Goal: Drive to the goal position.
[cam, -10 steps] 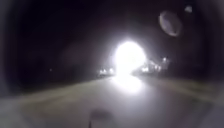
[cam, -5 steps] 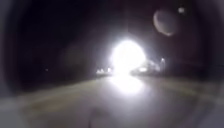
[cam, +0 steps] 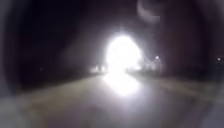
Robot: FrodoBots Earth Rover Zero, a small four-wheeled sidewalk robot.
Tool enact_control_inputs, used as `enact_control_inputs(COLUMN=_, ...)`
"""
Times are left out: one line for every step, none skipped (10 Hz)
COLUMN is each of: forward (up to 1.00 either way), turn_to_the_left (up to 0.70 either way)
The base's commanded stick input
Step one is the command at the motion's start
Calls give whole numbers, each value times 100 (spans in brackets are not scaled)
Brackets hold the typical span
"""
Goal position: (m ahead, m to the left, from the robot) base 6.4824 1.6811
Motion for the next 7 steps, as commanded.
enact_control_inputs(forward=100, turn_to_the_left=-10)
enact_control_inputs(forward=100, turn_to_the_left=-10)
enact_control_inputs(forward=100, turn_to_the_left=-8)
enact_control_inputs(forward=100, turn_to_the_left=-6)
enact_control_inputs(forward=100, turn_to_the_left=-4)
enact_control_inputs(forward=100, turn_to_the_left=1)
enact_control_inputs(forward=100, turn_to_the_left=2)
